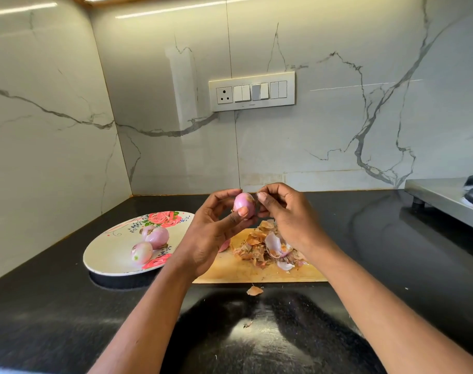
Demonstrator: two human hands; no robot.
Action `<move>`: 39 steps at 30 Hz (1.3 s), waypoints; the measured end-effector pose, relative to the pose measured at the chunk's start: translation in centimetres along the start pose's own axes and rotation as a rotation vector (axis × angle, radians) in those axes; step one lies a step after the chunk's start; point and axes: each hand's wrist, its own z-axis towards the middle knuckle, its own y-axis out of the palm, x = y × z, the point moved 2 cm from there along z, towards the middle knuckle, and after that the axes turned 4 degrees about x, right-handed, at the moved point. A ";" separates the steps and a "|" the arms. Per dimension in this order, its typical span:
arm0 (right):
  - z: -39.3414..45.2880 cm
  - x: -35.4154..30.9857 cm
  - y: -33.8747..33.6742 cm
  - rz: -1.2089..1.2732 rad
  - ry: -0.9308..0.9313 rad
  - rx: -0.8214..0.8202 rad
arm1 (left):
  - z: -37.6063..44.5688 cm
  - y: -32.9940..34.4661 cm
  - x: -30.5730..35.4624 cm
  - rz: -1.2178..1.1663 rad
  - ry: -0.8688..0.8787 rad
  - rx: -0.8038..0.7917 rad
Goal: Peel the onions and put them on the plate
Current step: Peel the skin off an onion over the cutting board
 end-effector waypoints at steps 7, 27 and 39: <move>-0.1 -0.7 -0.5 -0.033 -0.034 -0.050 | 0.2 -0.6 0.2 0.218 0.099 0.074; -0.7 -0.7 -0.4 -0.163 -0.126 -0.003 | 0.3 -1.1 -0.3 0.359 0.145 0.109; -0.8 -1.2 -0.5 -0.189 -0.102 -0.027 | 0.1 -0.7 -0.1 0.401 0.194 0.104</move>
